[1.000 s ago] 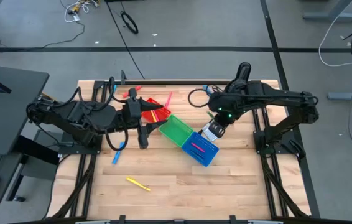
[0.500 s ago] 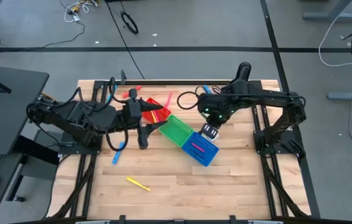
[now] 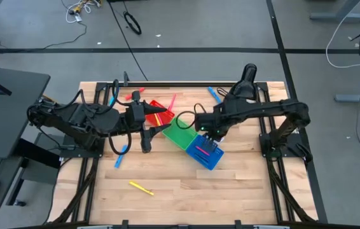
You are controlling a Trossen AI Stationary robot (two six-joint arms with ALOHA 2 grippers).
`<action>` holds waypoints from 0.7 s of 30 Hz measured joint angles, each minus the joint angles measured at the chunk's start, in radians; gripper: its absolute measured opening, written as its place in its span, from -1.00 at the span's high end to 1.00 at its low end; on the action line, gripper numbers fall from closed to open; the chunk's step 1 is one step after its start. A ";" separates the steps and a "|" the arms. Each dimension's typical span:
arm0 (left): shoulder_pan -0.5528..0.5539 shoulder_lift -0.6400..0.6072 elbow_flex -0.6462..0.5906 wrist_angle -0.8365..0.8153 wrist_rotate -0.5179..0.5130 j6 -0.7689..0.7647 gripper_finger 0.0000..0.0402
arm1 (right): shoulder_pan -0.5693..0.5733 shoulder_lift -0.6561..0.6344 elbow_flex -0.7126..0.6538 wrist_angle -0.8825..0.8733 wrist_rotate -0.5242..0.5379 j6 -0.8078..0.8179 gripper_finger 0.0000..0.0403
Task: Pick & Place Markers
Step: Put the green pen into the blue bin
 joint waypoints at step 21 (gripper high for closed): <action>0.000 0.000 0.000 -0.007 0.001 0.001 -0.18 | 0.073 0.058 -0.341 0.369 -0.050 0.056 0.86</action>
